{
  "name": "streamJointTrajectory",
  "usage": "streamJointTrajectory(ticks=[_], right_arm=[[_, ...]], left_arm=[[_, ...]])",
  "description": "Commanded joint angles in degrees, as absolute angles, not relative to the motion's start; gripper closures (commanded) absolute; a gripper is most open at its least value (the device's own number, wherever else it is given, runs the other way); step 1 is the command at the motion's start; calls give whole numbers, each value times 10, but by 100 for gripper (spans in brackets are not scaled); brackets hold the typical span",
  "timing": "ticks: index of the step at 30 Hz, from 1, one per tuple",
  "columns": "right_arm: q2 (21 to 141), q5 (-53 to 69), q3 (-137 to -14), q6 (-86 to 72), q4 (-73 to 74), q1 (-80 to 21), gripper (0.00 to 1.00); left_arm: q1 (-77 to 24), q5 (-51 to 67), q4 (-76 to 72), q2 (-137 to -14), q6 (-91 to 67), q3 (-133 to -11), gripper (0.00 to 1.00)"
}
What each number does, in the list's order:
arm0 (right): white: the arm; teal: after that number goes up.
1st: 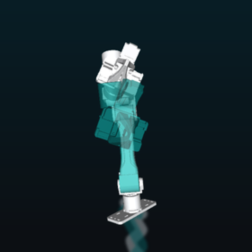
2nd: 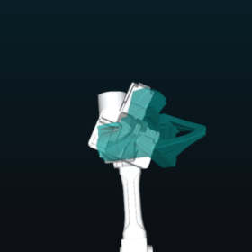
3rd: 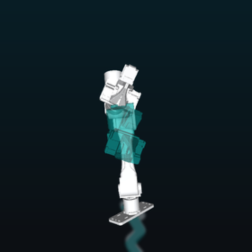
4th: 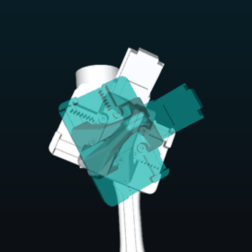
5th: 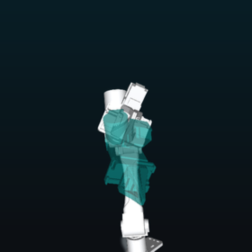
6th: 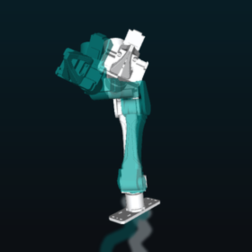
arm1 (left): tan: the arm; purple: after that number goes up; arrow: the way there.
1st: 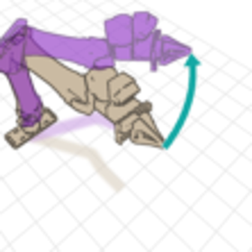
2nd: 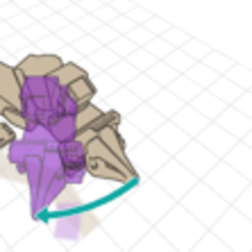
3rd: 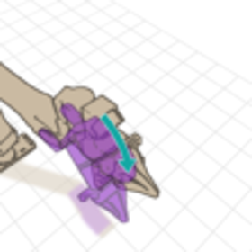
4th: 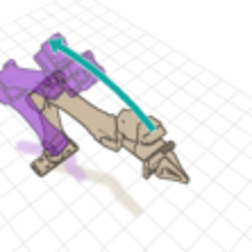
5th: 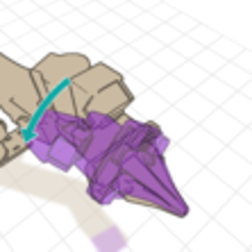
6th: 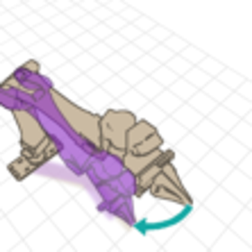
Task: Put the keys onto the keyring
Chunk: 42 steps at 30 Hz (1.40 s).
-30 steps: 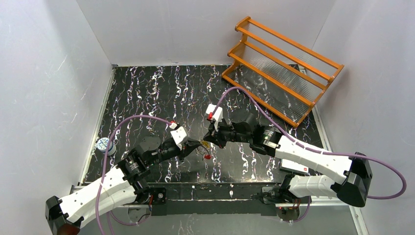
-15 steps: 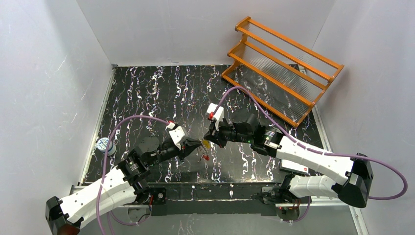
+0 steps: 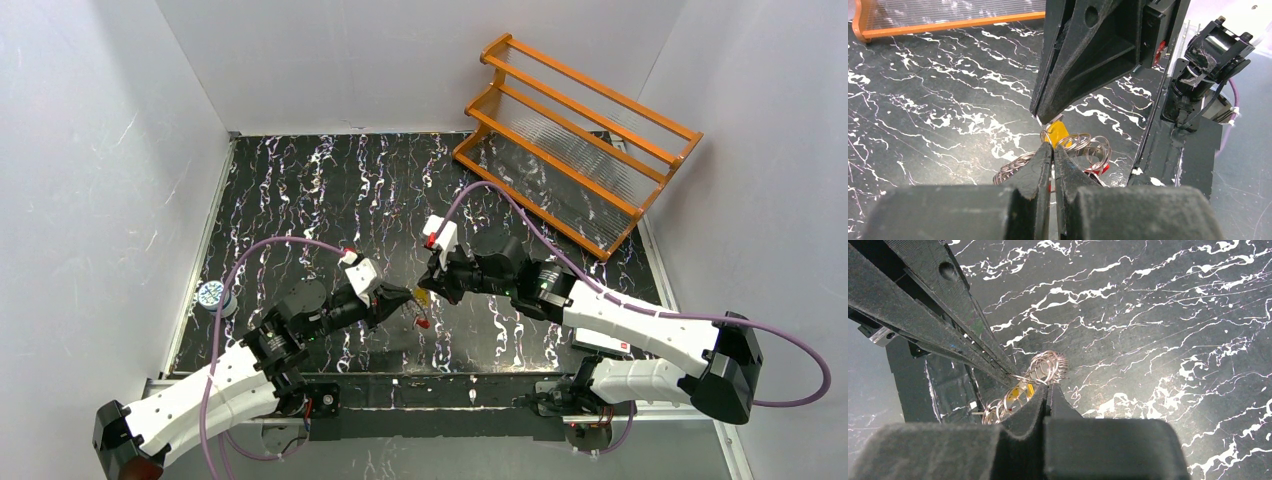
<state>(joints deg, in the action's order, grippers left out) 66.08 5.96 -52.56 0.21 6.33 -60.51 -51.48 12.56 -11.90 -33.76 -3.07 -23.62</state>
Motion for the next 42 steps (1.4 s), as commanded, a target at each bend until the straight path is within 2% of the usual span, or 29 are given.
streamJointTrajectory(ticks=[1,42], right_arm=[[655,4,-511,18,58,-597,99],[620,45,-466,21,9,-612,99]], left_arm=[[-517,156,-183,-321,-54,-233,100],[-516,114,-303,-299,-156,-157,100]])
